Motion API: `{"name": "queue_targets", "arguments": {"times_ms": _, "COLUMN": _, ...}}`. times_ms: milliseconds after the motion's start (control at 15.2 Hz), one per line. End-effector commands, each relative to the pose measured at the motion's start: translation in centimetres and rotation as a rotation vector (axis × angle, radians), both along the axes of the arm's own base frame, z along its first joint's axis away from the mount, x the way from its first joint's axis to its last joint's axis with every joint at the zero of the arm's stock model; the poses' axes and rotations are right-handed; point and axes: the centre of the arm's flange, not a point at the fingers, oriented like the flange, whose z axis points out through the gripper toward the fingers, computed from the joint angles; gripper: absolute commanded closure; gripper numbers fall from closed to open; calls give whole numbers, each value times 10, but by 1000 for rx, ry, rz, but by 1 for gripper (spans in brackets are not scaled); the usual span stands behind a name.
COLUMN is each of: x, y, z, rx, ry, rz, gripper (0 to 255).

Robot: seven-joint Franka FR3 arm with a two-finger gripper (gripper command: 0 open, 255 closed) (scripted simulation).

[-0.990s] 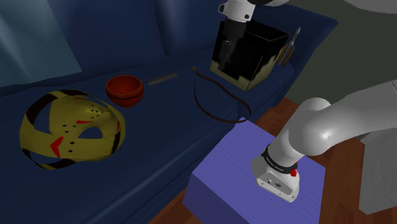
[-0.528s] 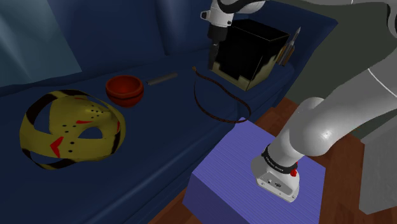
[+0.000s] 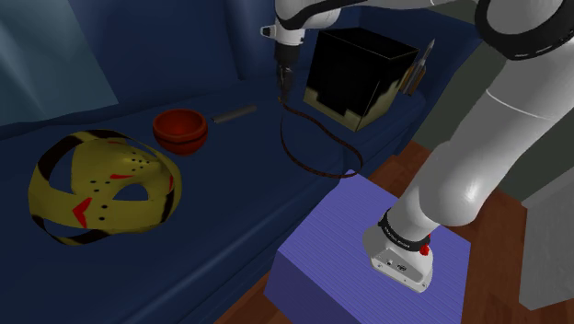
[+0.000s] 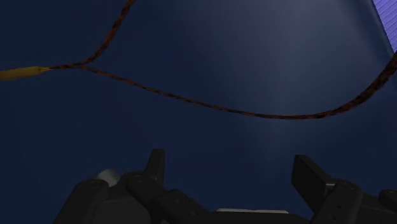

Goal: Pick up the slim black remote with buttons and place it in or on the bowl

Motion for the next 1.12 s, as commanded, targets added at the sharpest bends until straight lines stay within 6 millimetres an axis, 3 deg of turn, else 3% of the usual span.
{"name": "queue_targets", "arguments": {"times_ms": 0, "x": 24, "y": 1, "z": -13, "rx": 1, "ry": -1, "rz": 82, "gripper": 0}}
{"name": "queue_targets", "arguments": {"times_ms": 396, "x": 94, "y": 18, "z": -48, "rx": 6, "ry": -1, "rz": 314, "gripper": 0}}
{"name": "queue_targets", "arguments": {"times_ms": 792, "x": 158, "y": 50, "z": -84, "rx": 10, "ry": -2, "rz": 546, "gripper": 0}}
{"name": "queue_targets", "arguments": {"times_ms": 1056, "x": 159, "y": 51, "z": -101, "rx": 10, "ry": -2, "rz": 553, "gripper": 0}}
